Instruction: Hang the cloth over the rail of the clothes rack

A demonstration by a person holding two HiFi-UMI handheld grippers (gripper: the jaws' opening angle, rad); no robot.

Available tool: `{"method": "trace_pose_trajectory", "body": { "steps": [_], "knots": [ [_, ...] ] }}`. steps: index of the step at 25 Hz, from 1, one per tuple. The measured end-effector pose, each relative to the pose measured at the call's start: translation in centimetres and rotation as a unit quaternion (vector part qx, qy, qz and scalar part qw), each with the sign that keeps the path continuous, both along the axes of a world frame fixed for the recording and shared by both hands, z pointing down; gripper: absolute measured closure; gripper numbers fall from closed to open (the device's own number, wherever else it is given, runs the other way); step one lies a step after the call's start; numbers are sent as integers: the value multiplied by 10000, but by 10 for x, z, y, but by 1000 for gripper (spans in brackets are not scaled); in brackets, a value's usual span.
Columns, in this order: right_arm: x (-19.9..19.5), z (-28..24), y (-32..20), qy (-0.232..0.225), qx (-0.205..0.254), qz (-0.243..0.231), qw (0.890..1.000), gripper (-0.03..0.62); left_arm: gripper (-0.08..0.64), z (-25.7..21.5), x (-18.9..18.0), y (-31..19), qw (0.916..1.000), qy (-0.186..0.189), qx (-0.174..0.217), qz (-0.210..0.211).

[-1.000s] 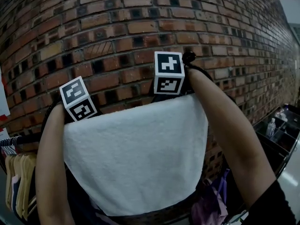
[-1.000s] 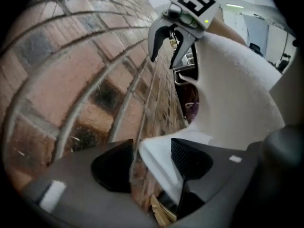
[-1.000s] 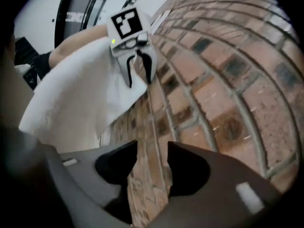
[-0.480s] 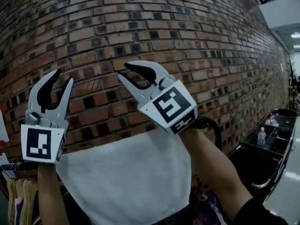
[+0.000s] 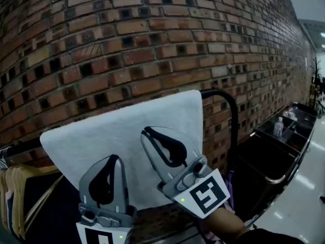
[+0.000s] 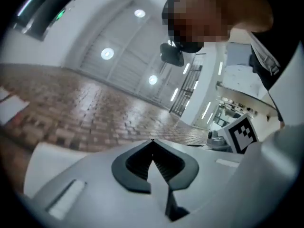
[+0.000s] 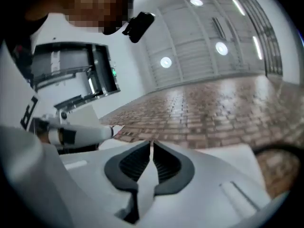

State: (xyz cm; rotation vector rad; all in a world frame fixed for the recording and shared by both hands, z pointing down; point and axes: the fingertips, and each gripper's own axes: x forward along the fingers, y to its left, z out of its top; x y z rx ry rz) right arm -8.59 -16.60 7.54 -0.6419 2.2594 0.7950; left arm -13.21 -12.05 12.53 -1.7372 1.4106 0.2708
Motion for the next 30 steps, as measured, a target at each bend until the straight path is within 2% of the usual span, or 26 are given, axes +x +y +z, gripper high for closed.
{"method": "trace_pose_trajectory", "body": {
  "steps": [2,5,8,12,15,19,21,25,26,28,30],
  "knots": [
    [-15,85,-8,302,-915,-382,9946,568,552,67,-7,-22,9957,575,-726,63],
    [-21,204,-21,832,-2057,-316,9746,568,552,148,-8,-44,9798,1111,-1657,107],
    [-21,239,-18,1001,-2375,-273,9658,568,552,195,-3,-48,9663,1127,-2313,-3],
    [-23,255,-5,1114,-2392,-340,9640,568,552,210,-3,-44,9595,1396,-2445,-23],
    [-20,261,3,1030,-2398,-652,9631,568,552,216,-3,-42,9571,1503,-2478,-72],
    [-16,265,17,1045,-2091,-1006,9671,566,552,220,-3,-41,9562,1591,-2456,-107],
    [-13,268,23,1072,-1946,-1253,9669,565,552,223,-2,-42,9554,1581,-2493,-108],
    [-8,273,35,1137,-1814,-1994,9562,551,552,232,2,-47,9527,1503,-2640,-73],
    [-7,273,31,1120,-1841,-1894,9580,551,552,234,3,-49,9521,1481,-2675,-73],
    [-8,281,15,1321,-1917,-1157,9656,557,552,237,5,-51,9511,1449,-2727,-94],
    [-10,299,-5,1661,-2200,-304,9608,557,552,240,6,-53,9531,1335,-2711,-154]
  ]
}}
